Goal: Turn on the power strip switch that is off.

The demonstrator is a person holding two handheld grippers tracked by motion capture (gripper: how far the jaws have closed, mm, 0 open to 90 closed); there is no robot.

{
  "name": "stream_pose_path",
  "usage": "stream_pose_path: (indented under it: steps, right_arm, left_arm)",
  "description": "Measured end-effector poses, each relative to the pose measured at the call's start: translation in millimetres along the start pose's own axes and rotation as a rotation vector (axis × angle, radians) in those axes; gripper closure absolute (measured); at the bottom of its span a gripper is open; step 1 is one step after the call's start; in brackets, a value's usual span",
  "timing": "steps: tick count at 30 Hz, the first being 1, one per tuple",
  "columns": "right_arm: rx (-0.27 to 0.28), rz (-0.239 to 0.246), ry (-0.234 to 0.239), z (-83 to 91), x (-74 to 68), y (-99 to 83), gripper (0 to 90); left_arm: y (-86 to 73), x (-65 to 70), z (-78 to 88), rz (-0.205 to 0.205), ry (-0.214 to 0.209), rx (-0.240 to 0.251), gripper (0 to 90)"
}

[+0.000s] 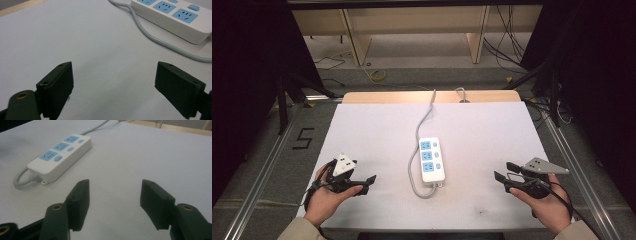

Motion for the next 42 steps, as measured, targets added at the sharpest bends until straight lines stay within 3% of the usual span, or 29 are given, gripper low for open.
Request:
stream_pose_path:
  steps: [4,13,18,42]
  right_arm:
    - [-0.003,0.026,-0.003,0.7,-3.9,1.6,54.1]
    - [0.009,0.021,-0.007,1.6,-3.3,5.3,78.6]
    - [0.008,0.045,-0.016,1.2,-3.9,8.2,89.9]
    - [-0.007,0.068,0.016,-14.6,-12.3,23.0,90.0]
  left_arm:
    - [0.1,-0.1,0.0,-0.003,0.002,0.002,15.0]
    - [1.1,1.5,-1.7,-0.007,0.000,0.003,15.4]
    - [1.3,1.0,-2.2,-0.007,0.002,0.005,15.4]
    - [1.9,1.4,-2.8,-0.014,0.006,0.005,15.5]
Point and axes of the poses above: each handheld gripper's, and its own axes: z roughly backward along the jaws, y roughly out of its top, x roughly to its right, the point moved 2 cm from there along -z, roughly forward along the jaws, and after that the axes turned 8 degrees about z, right-handed, at the moved point
